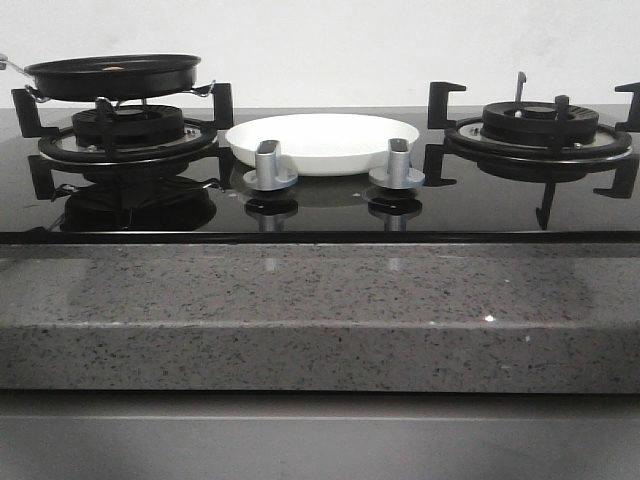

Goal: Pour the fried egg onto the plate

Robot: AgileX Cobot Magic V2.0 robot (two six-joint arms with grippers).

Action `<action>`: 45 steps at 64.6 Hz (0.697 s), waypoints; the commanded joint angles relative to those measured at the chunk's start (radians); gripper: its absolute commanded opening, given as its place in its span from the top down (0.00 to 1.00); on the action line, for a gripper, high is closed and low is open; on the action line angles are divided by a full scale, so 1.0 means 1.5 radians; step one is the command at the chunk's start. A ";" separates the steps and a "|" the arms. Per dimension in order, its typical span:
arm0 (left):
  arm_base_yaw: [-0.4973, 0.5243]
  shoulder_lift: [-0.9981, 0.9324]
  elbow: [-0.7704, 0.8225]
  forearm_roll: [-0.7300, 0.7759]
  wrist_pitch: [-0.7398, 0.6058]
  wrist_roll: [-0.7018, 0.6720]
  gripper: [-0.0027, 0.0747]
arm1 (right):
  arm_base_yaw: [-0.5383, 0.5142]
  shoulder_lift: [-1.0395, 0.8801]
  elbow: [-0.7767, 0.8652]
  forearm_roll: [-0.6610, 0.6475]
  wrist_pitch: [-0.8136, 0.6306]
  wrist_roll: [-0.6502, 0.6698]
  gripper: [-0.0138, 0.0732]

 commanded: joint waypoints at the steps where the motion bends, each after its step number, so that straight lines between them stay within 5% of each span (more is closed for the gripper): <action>1: 0.001 0.005 -0.022 -0.011 -0.057 0.000 0.37 | -0.002 0.022 -0.032 0.033 -0.039 -0.025 0.32; 20: -0.039 0.005 -0.022 -0.136 -0.061 0.150 0.37 | -0.002 0.180 -0.125 0.329 0.024 -0.283 0.32; 45: -0.166 0.005 -0.022 -0.137 -0.060 0.174 0.37 | 0.155 0.475 -0.359 0.320 0.090 -0.270 0.33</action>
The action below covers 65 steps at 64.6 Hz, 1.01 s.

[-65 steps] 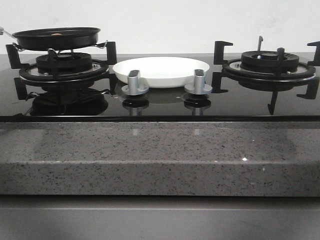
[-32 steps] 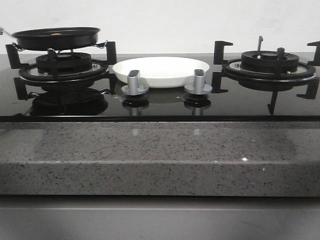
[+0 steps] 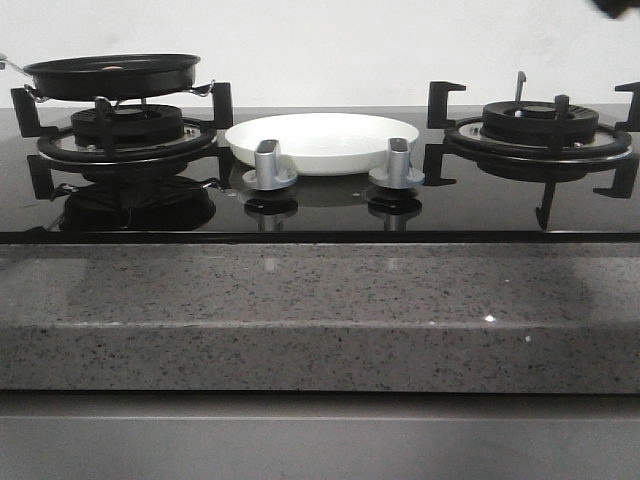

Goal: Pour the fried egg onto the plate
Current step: 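Lower the right gripper to the white plate rim and grasp it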

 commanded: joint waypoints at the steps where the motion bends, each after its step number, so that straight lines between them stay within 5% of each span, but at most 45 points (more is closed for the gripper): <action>1: -0.018 0.005 -0.022 -0.016 -0.053 0.003 0.37 | 0.040 0.055 -0.078 -0.005 -0.023 0.026 0.33; 23: -0.024 0.005 -0.022 0.001 -0.053 0.003 0.37 | 0.063 0.306 -0.355 -0.166 0.074 0.232 0.44; 42: -0.024 0.005 -0.022 0.013 -0.053 0.003 0.37 | 0.049 0.479 -0.549 -0.168 0.153 0.298 0.45; 65: -0.024 0.005 -0.022 0.013 -0.031 0.003 0.37 | 0.025 0.590 -0.679 -0.126 0.223 0.319 0.60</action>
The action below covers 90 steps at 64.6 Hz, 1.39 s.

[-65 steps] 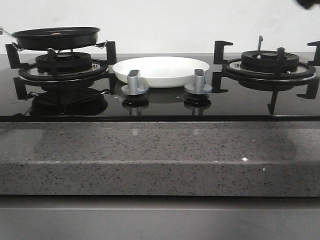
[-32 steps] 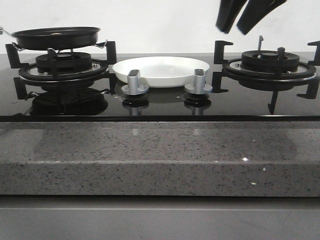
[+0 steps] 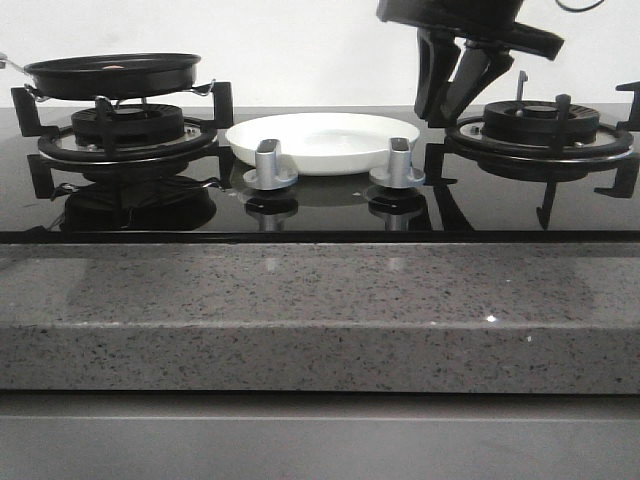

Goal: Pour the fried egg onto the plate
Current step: 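Lower the right gripper to the white plate rim and grasp it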

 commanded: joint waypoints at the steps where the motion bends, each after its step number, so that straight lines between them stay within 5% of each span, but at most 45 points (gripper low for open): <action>1: -0.006 0.005 -0.022 -0.009 -0.041 0.000 0.37 | -0.007 -0.022 -0.040 0.039 0.016 0.001 0.60; 61: -0.006 0.005 -0.022 0.007 -0.029 0.000 0.37 | -0.016 0.024 -0.047 0.094 -0.001 0.000 0.60; 79: -0.006 0.005 -0.022 0.015 -0.028 0.000 0.37 | -0.017 0.024 -0.047 0.094 -0.032 0.000 0.89; 90: -0.006 0.005 -0.022 0.021 -0.028 0.000 0.37 | -0.017 0.020 -0.047 0.103 -0.065 0.000 0.92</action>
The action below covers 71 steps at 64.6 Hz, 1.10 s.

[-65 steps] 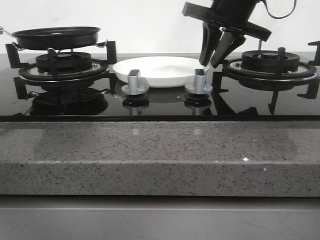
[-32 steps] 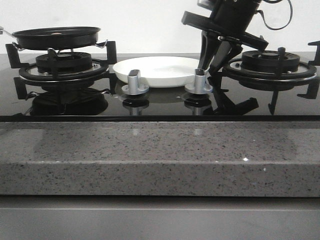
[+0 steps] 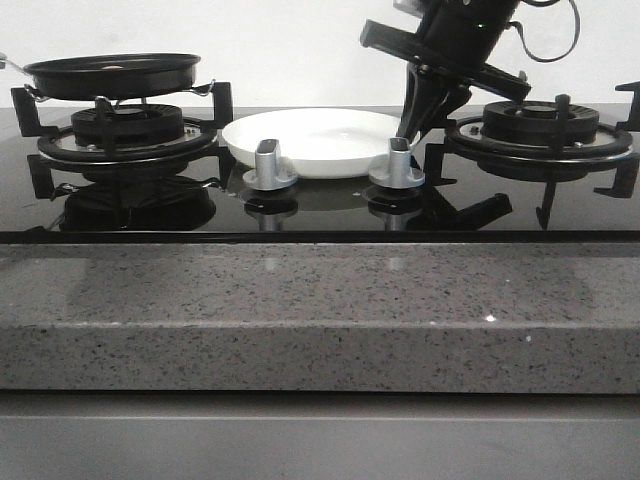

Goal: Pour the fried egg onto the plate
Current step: 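Lower the right gripper to the white plate rim and grasp it, then lift the white plate with the right gripper and hold it up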

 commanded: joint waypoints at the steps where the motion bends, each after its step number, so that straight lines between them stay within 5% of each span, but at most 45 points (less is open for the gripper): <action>1: -0.006 0.005 -0.022 -0.006 -0.040 0.000 0.37 | -0.004 -0.046 -0.020 0.019 -0.041 -0.006 0.92; 30: -0.006 0.005 -0.022 -0.006 -0.040 0.000 0.37 | -0.003 -0.189 0.003 0.004 -0.063 -0.008 0.92; 53: -0.006 0.005 -0.022 -0.006 -0.040 0.000 0.37 | 0.027 -0.436 0.345 0.009 -0.185 -0.096 0.92; 71: -0.006 0.005 -0.004 -0.006 -0.041 0.000 0.37 | 0.061 -0.473 0.510 0.008 -0.264 -0.102 0.92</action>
